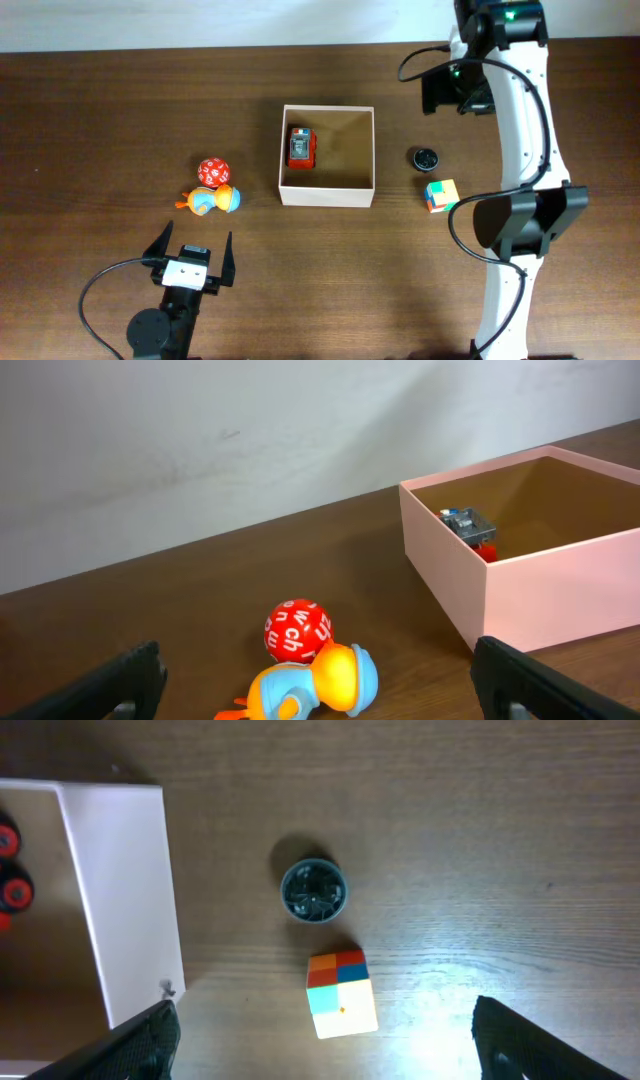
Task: Pack container
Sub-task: 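Raise the right gripper and move it right toward the puzzle cube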
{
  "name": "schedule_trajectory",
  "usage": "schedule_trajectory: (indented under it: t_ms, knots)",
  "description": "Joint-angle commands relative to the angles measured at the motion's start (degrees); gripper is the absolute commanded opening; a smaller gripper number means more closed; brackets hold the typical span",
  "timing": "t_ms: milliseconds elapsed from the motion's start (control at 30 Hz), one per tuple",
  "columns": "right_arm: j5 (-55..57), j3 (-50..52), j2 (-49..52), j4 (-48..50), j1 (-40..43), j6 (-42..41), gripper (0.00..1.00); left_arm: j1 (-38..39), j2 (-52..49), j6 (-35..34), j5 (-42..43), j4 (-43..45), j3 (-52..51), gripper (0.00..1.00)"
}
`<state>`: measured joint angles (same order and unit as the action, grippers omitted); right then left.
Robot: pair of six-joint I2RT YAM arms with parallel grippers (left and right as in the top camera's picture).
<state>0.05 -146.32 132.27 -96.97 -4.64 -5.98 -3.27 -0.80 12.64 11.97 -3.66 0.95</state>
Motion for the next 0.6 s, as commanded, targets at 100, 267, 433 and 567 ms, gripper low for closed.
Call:
schedule_trajectory:
  t_ms: [100,267,433,567]
  knots:
    - [-0.85,8.37,-3.65,-0.39,-2.16,1.27,0.92,0.24,0.39,0.72,-0.2,0.0,-0.39,0.99]
    - [-0.83,13.44,-8.7,-0.39,-2.19,1.27,0.93,0.24,0.39,0.72,-0.2,0.0,-0.39,0.99]
    - [-0.81,21.07,-18.53,-0.37,-2.21,1.25,0.96,0.24,0.39,0.72,-0.2,0.0,-0.39,0.99]
    - [-0.61,29.99,-27.02,0.13,-2.21,1.27,0.97,0.24,0.39,0.72,-0.2,0.0,-0.39,0.99]
